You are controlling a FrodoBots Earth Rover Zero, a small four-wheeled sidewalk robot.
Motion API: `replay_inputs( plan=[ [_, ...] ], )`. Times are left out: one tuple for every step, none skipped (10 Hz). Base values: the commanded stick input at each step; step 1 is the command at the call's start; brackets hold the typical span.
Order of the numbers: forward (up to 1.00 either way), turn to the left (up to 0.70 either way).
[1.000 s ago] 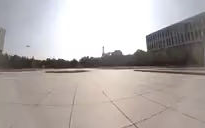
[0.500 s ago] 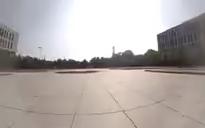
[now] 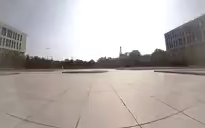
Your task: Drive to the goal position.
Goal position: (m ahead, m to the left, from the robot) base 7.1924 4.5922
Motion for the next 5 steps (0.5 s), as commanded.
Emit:
replay_inputs(
  plan=[
    [0.70, 0.00],
    [0.70, 0.00],
    [0.70, 0.00],
    [0.70, 0.00],
    [0.70, 0.00]
  ],
)
